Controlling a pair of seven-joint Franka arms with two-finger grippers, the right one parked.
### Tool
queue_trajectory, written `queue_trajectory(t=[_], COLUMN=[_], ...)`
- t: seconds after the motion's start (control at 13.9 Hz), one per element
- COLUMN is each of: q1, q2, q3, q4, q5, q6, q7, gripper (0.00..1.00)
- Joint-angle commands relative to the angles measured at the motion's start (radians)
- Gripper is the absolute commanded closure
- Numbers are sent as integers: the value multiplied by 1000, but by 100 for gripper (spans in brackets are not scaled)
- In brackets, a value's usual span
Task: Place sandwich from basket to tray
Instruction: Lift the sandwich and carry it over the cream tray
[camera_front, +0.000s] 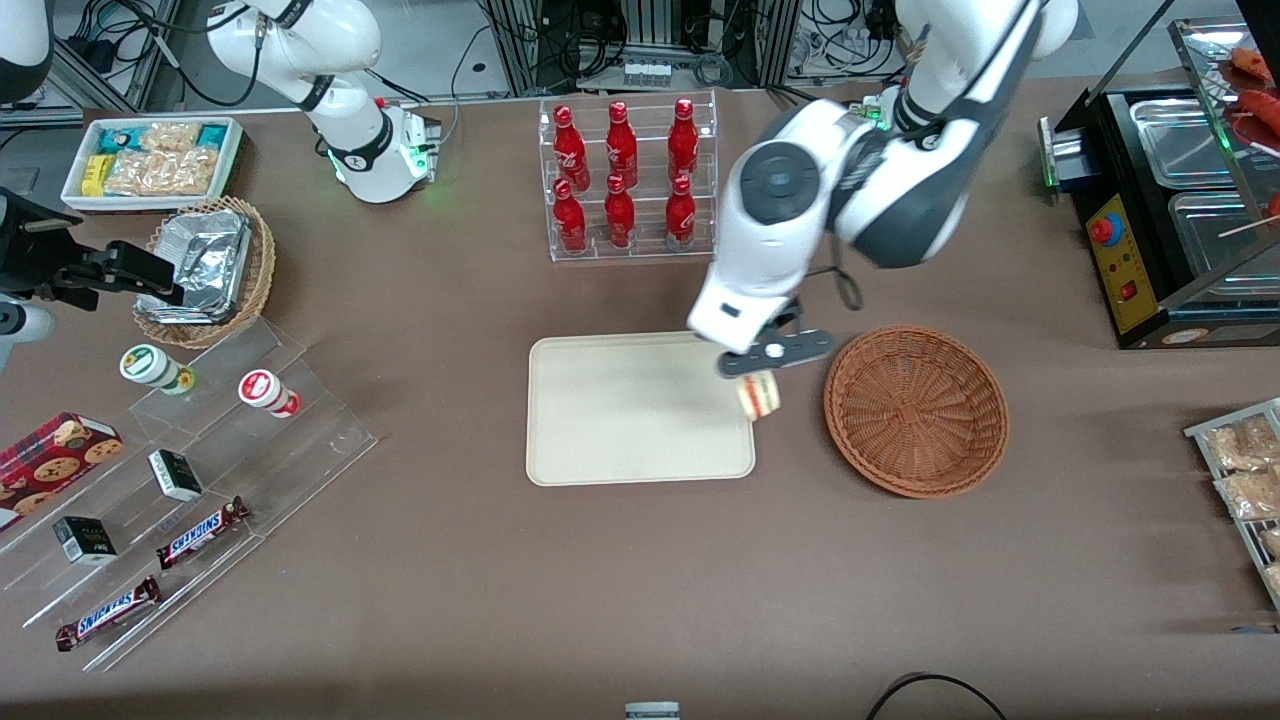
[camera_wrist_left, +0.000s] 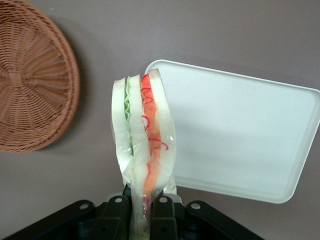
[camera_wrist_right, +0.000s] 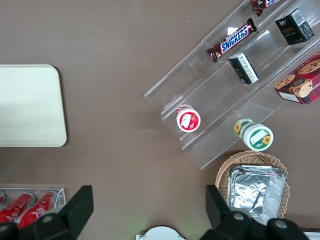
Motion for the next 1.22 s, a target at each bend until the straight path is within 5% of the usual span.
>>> queue_trajectory(t=[0.0,1.15], q1=[-73,-188], q2=[104,329], q3=[9,9], q4=[99,112], q5=[40,113], q6=[32,288], q7=[-39,10], gripper=[100,100])
